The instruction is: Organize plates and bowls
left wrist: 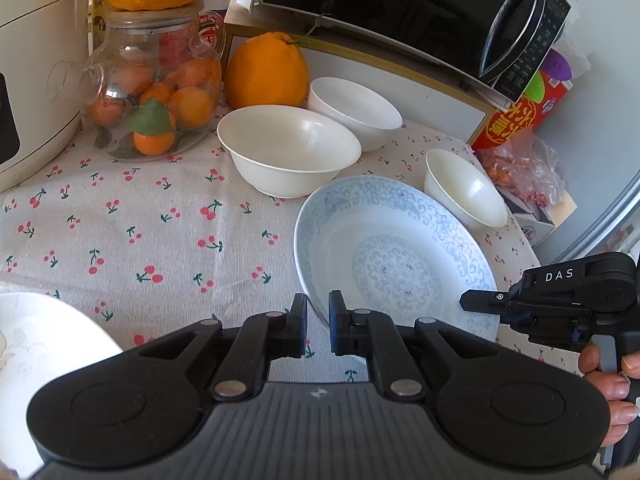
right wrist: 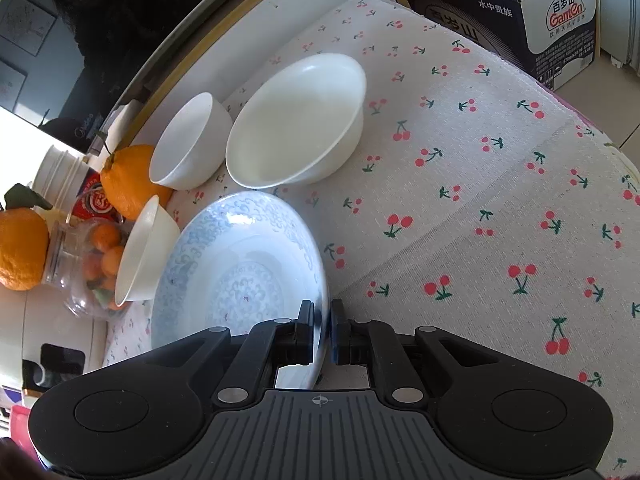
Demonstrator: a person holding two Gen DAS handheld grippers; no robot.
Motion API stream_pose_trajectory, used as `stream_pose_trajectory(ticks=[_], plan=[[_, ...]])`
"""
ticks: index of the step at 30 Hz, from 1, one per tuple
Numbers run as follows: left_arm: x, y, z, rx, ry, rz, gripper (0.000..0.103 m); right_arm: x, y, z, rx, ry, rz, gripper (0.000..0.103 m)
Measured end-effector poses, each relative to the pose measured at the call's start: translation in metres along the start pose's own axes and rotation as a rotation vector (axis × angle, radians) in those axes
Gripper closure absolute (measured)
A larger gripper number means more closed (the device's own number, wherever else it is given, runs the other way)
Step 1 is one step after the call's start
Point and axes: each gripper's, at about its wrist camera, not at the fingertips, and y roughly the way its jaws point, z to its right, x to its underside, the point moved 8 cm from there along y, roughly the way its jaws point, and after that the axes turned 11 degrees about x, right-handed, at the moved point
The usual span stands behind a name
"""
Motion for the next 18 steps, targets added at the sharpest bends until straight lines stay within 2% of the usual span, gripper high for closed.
stream_pose_trajectory(ticks=[18], plan=[[0.0075,-0.0093,0.0003,0.016,-0.007,-0.035,0.092,0.0090,-0.0050,-0.0016,0.010,-0.051,-0.024,0.091]])
